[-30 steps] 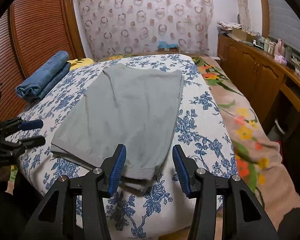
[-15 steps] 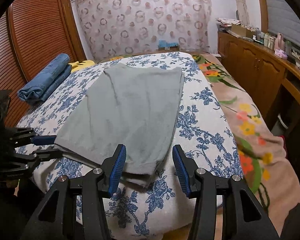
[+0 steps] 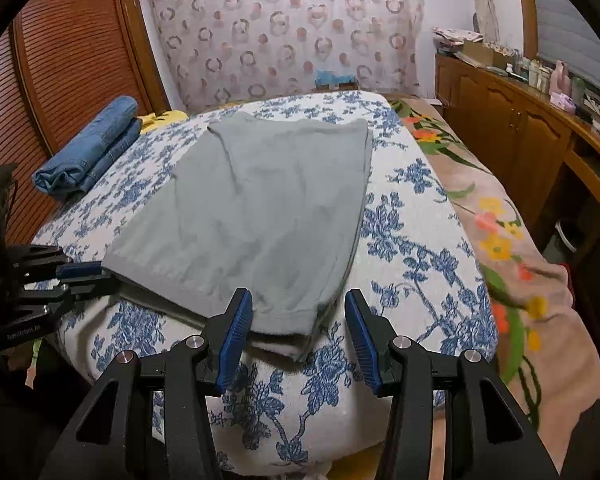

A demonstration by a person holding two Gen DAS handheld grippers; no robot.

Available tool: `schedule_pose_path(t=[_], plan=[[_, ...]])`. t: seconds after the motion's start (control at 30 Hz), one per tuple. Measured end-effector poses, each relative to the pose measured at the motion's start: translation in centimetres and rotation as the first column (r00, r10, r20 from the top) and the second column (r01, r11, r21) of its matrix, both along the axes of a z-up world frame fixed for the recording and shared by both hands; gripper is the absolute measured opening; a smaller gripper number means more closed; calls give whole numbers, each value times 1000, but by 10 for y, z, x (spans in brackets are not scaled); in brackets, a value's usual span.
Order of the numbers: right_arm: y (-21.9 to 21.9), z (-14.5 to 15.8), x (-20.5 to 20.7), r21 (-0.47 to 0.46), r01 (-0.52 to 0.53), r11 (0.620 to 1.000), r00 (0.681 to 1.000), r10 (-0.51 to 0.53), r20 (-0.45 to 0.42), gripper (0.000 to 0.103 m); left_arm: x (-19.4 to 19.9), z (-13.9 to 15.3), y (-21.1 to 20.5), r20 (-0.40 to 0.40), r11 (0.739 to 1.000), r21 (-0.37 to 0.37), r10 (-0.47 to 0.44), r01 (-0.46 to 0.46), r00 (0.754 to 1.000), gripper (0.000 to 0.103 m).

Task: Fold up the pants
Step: 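Close the left tool on the folded hem, then close the right tool on the pants edge while the left tool lifts the hem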

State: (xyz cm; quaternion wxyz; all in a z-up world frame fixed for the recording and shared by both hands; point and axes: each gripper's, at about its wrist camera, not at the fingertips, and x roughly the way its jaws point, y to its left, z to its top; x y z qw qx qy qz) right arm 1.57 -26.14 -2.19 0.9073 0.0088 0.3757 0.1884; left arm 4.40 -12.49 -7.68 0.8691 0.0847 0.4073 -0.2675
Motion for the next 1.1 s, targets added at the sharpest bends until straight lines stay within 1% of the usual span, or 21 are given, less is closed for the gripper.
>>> schedule_pose_path(t=[0.07,0.23,0.37,0.5,0.53,0.57,0.6,0.63,0.67,0.7,0.77,0.83,0.93,1.1], plan=[[0,-1,-1,-6,2,1000,1000,-2,-4,50,0,-1,0,1,1000,5,2,-2,1000,16],[-3,0,0,6,9,1000,1000,-9,-8,50,2,-2,1,11,1000,13,16,-17,1000,26],[0,-1,-1,8,1,1000,1000,-1,-7,50,5,-2,2,11,1000,1,22,-22,1000,27],[3,-2,-3,6,-14,1000,1000,14,-3,38,6,-2,2,20,1000,1,22,-22,1000,27],[3,-2,-3,7,-15,1000,1000,15,-1,36,6,-2,2,24,1000,-1,20,-20,1000,25],[3,-2,-3,15,-23,1000,1000,23,-3,29,6,-2,1,25,1000,-5,16,-16,1000,22],[3,-2,-3,24,-31,999,1000,31,-4,24,6,-2,1,23,1000,-16,7,-7,1000,16],[2,-3,-3,32,-34,999,999,34,-3,21,5,0,1,27,1000,-23,5,-4,1000,12],[1,-3,-3,50,-41,998,999,41,-6,13,4,1,1,34,1000,-27,4,-3,999,11],[-1,-3,-2,64,-41,997,999,41,-5,11,3,4,1,41,999,-34,1,0,999,10],[-2,-2,-3,86,-43,995,999,43,6,9,0,12,2,61,999,-46,8,-5,998,10],[-5,6,-5,126,-58,990,998,54,30,8,-3,25,5,86,998,-65,20,-14,996,9],[-6,25,-10,132,-71,989,994,58,93,8,-10,51,12,143,994,-105,36,-21,989,8],[-4,59,-17,147,-102,984,980,74,184,8,-15,83,25,210,989,-147,55,-24,976,8]])
